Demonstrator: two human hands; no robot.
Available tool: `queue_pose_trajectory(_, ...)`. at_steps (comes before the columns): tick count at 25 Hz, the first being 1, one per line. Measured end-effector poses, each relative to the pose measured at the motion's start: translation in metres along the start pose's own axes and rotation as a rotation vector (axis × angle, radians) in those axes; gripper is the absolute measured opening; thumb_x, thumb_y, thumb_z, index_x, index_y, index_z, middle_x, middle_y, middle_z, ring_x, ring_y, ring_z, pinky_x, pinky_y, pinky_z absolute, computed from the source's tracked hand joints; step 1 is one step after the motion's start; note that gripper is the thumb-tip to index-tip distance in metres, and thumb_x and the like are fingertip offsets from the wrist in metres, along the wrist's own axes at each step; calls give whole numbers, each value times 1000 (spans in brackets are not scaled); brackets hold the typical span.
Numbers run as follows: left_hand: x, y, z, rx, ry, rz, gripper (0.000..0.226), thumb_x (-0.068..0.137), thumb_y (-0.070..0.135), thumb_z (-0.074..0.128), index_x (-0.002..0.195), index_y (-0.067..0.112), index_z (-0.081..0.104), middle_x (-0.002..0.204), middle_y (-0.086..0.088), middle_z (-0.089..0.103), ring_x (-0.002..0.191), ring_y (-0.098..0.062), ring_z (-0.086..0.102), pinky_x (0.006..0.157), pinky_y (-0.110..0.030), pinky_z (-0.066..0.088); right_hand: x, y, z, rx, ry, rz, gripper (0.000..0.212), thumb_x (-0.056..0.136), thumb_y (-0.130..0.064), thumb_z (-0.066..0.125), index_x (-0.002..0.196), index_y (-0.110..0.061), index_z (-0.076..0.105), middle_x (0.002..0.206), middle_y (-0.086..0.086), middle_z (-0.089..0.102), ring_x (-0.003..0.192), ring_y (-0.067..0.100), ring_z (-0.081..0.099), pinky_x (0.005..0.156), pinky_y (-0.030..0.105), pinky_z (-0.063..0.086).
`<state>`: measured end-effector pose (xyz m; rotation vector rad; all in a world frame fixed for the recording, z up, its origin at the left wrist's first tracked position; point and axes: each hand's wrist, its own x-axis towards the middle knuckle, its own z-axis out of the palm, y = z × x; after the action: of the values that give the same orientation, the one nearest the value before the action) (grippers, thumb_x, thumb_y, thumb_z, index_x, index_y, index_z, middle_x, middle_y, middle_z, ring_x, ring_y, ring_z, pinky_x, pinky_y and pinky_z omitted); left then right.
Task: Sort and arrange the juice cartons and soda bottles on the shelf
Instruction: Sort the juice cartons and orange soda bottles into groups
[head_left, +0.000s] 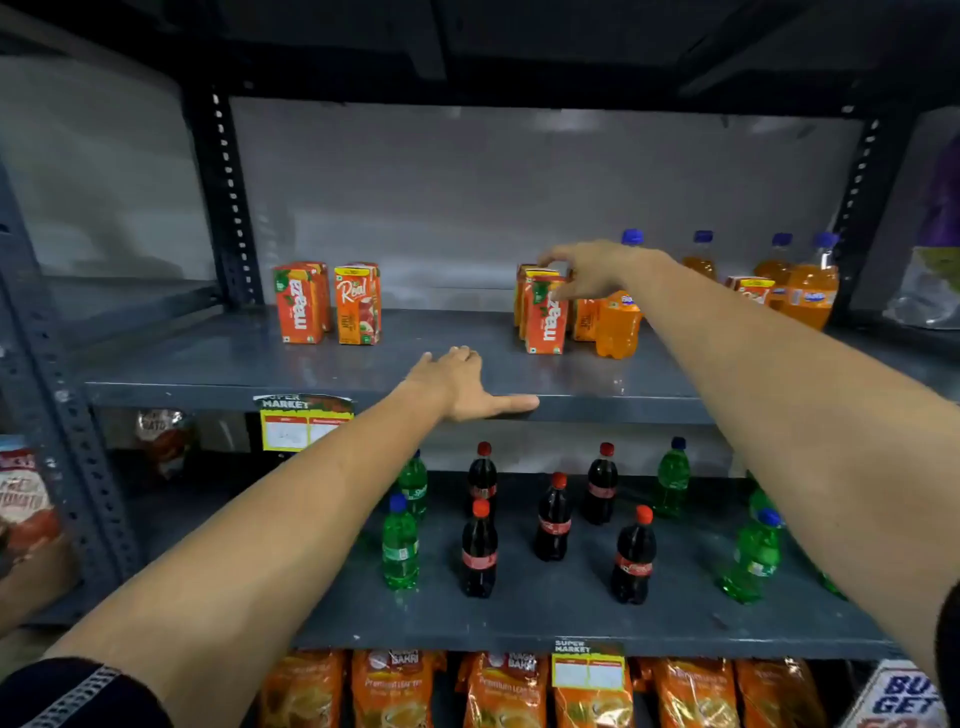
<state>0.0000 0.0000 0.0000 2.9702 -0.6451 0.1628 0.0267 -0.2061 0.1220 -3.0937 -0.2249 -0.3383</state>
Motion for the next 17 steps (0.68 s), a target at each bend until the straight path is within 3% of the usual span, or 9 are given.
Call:
queue_pose_trajectory(5, -5, -25, -7, 53, -75, 37, 129, 56, 97, 20, 150, 9, 9, 161, -6, 9, 148, -21, 4, 118, -51, 2, 16, -15, 5, -153, -68, -74, 42, 88, -17, 59, 129, -22, 50, 136, 11, 50, 118, 30, 50, 83, 29, 36)
queue_pose_trajectory(8, -12, -60, -17, 163, -122, -19, 133, 51, 99, 15, 150, 12, 5, 162, -4, 6, 148, -20, -2, 117, -52, -2, 26, -26, 0, -161, -95, -41, 35, 86, -9, 60, 118, -21, 58, 128, 12, 54, 106, 28, 54, 81, 33, 45)
queue_pose_trajectory(15, -30, -154, -35, 75, -214, -50, 138, 40, 102, 27, 151, 26, -1, 161, 7, -7, 147, -17, -11, 116, -53, -8, 67, -117, -14, 75, -54, -163, 25, 84, -10, 63, 105, -24, 67, 103, 16, 67, 79, 29, 67, 70, 36, 55)
queue_pose_trajectory(17, -30, -166, -37, 38, -225, -16, 137, 39, 102, 27, 150, 28, -2, 161, 7, -7, 146, -18, -14, 115, -55, -11, 81, -145, -9, 106, -105, -177, 24, 87, -11, 62, 107, -22, 66, 105, 16, 66, 85, 29, 68, 73, 39, 57)
